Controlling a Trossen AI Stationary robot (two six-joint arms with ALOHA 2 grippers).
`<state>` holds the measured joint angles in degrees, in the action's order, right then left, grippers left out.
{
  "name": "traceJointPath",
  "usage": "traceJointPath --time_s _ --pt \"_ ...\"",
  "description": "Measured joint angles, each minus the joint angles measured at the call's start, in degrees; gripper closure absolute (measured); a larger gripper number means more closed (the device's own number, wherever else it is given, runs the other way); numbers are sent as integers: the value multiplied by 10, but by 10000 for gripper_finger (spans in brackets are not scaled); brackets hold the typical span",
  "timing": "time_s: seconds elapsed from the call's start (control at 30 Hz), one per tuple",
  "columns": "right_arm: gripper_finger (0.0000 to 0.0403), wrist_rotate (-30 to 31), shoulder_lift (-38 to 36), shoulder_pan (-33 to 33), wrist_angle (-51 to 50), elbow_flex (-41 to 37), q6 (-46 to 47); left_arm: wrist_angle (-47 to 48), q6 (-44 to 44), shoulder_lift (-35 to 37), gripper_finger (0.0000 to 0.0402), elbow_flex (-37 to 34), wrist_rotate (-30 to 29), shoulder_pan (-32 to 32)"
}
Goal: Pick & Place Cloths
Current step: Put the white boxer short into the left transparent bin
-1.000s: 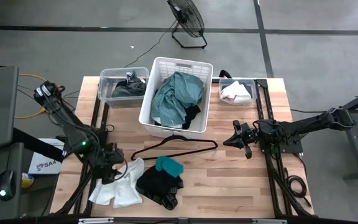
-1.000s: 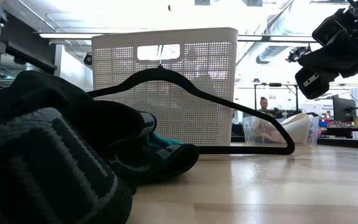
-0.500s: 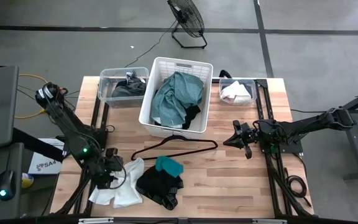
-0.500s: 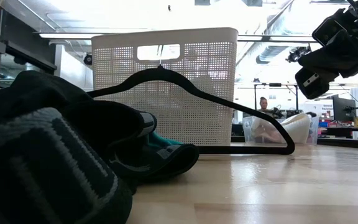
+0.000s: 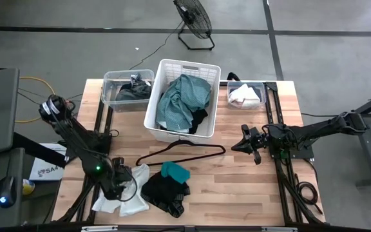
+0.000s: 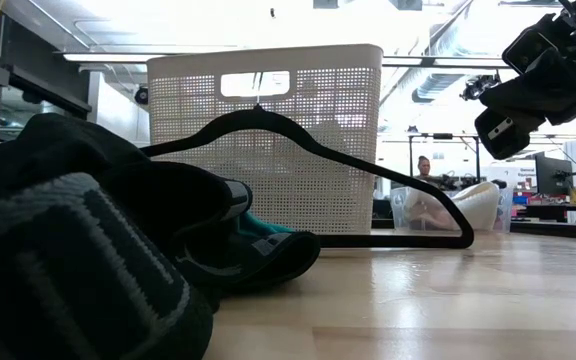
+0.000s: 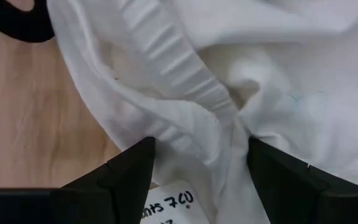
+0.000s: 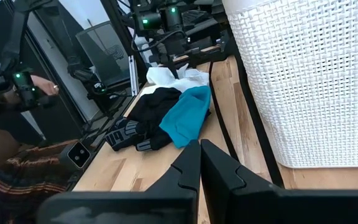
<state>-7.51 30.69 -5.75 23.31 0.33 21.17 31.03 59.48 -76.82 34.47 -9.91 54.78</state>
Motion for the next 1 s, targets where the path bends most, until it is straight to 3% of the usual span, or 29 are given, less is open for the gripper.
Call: traceJointPath --time_s 0.2,0.43,0.6,0.73,1.0 --pt "400 0 0 0 0 0 0 -15 18 -33 216 2 -3 0" --pt "400 0 0 0 0 0 0 -58 17 -34 379 1 14 0" --pt "400 0 0 0 0 0 0 -81 6 -28 387 18 43 0" --pt "400 0 0 0 0 0 0 -47 -31 -9 394 80 48 0" --pt "400 0 0 0 0 0 0 156 -97 -3 396 237 -22 0"
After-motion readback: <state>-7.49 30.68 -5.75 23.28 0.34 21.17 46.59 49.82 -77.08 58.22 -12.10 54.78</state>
